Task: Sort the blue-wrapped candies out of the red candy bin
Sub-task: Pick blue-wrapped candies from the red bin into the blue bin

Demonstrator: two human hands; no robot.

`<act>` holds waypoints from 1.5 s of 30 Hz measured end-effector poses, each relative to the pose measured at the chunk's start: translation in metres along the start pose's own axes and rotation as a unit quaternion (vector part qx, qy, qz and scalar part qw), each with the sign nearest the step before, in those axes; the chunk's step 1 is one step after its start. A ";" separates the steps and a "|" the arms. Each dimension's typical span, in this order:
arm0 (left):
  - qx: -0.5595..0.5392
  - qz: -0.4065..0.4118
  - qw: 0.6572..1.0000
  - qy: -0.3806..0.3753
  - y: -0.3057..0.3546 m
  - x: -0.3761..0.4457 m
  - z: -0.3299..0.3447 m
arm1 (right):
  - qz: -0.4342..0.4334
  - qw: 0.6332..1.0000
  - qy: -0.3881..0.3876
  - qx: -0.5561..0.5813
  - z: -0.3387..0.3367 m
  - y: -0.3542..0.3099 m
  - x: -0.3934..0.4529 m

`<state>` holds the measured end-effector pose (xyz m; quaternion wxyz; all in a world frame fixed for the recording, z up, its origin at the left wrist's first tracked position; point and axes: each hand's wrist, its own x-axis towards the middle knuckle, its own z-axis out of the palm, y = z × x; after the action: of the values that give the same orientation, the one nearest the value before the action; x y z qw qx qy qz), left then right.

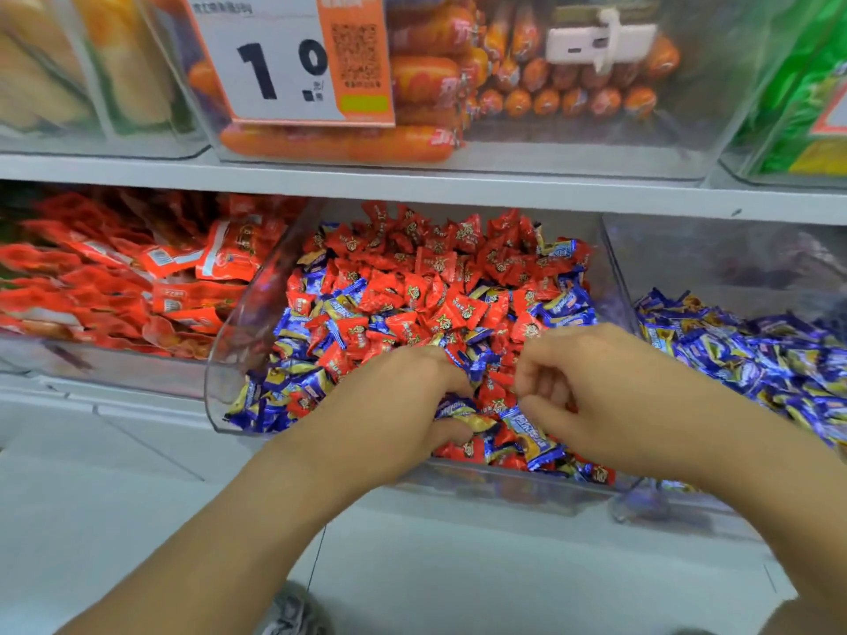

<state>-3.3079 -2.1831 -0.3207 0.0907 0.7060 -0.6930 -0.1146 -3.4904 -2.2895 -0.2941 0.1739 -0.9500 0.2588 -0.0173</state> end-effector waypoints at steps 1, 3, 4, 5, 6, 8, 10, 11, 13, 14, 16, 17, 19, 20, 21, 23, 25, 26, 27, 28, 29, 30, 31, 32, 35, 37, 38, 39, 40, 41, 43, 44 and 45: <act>0.003 -0.004 1.000 0.003 0.001 0.002 0.000 | 0.000 1.000 -0.011 -0.005 0.001 -0.002 -0.001; 0.015 -0.007 1.000 0.006 0.004 0.004 0.000 | -0.005 0.998 -0.042 -0.050 0.009 -0.005 0.001; 0.016 -0.009 1.000 0.005 0.006 0.004 0.000 | -0.010 0.996 -0.051 -0.077 0.014 -0.005 0.003; 0.012 -0.011 1.000 0.008 0.008 0.004 0.000 | -0.011 0.994 -0.055 -0.090 0.019 -0.003 0.006; 0.004 -0.013 1.000 0.016 0.009 0.005 -0.001 | -0.010 0.995 -0.052 -0.086 0.022 -0.002 0.008; -0.017 -0.019 0.999 0.023 0.009 0.005 -0.004 | -0.002 0.998 -0.043 -0.054 0.019 0.003 0.009; -0.037 -0.024 0.999 0.022 0.004 0.003 -0.009 | 0.007 1.000 -0.018 -0.012 0.009 0.005 0.005; -0.051 -0.030 0.998 0.023 0.001 0.001 -0.013 | 0.010 1.000 -0.002 0.012 0.004 0.005 0.002; -0.099 -0.047 0.994 0.020 -0.007 -0.005 -0.020 | 0.013 0.998 0.013 0.052 -0.002 0.005 0.000; -0.122 -0.055 0.991 0.015 -0.013 -0.007 -0.023 | 0.012 0.998 0.016 0.065 -0.002 0.005 0.002; -0.161 -0.069 0.985 0.004 -0.023 -0.012 -0.029 | 0.013 0.997 0.017 0.079 0.003 0.003 0.010; -0.190 -0.072 0.979 0.004 -0.026 -0.014 -0.031 | 0.016 0.996 0.018 0.084 0.007 0.002 0.014; -0.276 -0.086 0.957 0.010 -0.029 -0.016 -0.036 | 0.016 0.995 0.023 0.093 0.014 -0.004 0.022; -0.306 -0.093 0.947 0.006 -0.029 -0.017 -0.038 | 0.012 0.996 0.028 0.089 0.018 -0.005 0.025; -0.321 -0.099 0.942 0.002 -0.029 -0.018 -0.040 | 0.006 0.996 0.036 0.078 0.020 -0.008 0.028; -0.316 -0.105 0.943 0.000 -0.028 -0.018 -0.039 | 0.005 0.997 0.060 0.037 0.026 -0.009 0.033; -0.301 -0.126 0.945 0.011 -0.023 -0.014 -0.035 | 0.012 0.997 0.071 -0.008 0.030 -0.010 0.039; -0.295 -0.144 0.944 0.018 -0.020 -0.011 -0.031 | 0.011 0.997 0.069 -0.021 0.032 -0.010 0.042; -0.288 -0.157 0.944 0.025 -0.017 -0.008 -0.027 | 0.008 0.998 0.066 -0.022 0.033 -0.009 0.044; -0.274 -0.159 0.948 0.032 -0.014 -0.005 -0.023 | 0.002 0.998 0.062 -0.014 0.034 -0.007 0.046; -0.252 -0.147 0.956 0.040 -0.011 -0.003 -0.020 | -0.004 0.998 0.061 -0.001 0.034 -0.006 0.047; -0.218 -0.130 0.966 0.045 -0.009 -0.002 -0.017 | -0.005 0.998 0.061 0.011 0.033 -0.004 0.046; -0.179 -0.117 0.976 0.047 -0.007 -0.002 -0.016 | -0.005 0.997 0.068 0.021 0.031 -0.002 0.044; -0.142 -0.109 0.983 0.046 -0.007 -0.001 -0.014 | -0.003 0.997 0.077 0.032 0.028 0.000 0.041; -0.070 -0.089 0.993 0.041 -0.004 0.004 -0.008 | 0.007 0.993 0.091 0.082 0.013 0.003 0.030; -0.072 -0.075 0.993 0.054 -0.002 0.009 -0.006 | 0.019 0.992 0.084 0.090 0.009 0.004 0.026; -0.082 -0.077 0.992 0.059 -0.002 0.011 -0.006 | 0.025 0.992 0.081 0.090 0.009 0.004 0.025; -0.091 -0.083 0.991 0.060 -0.003 0.011 -0.006 | 0.029 0.992 0.083 0.094 0.010 0.003 0.024; -0.095 -0.088 0.990 0.051 -0.005 0.009 -0.007 | 0.032 0.990 0.091 0.105 0.010 0.002 0.024; -0.088 -0.090 0.992 0.031 -0.007 0.007 -0.008 | 0.031 0.987 0.104 0.120 0.010 0.000 0.023; -0.052 -0.090 0.994 -0.026 -0.009 0.003 -0.009 | 0.022 0.979 0.132 0.155 0.007 -0.003 0.021; -0.036 -0.091 0.994 -0.043 -0.009 0.003 -0.009 | 0.020 0.976 0.138 0.168 0.005 -0.005 0.021; -0.026 -0.093 0.994 -0.047 -0.009 0.004 -0.009 | 0.020 0.975 0.140 0.173 0.004 -0.005 0.020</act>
<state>-3.2964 -2.1867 -0.3150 0.0652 0.7589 -0.6244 -0.1731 -3.4701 -2.2937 -0.2971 0.2983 -0.8880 0.2926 -0.1917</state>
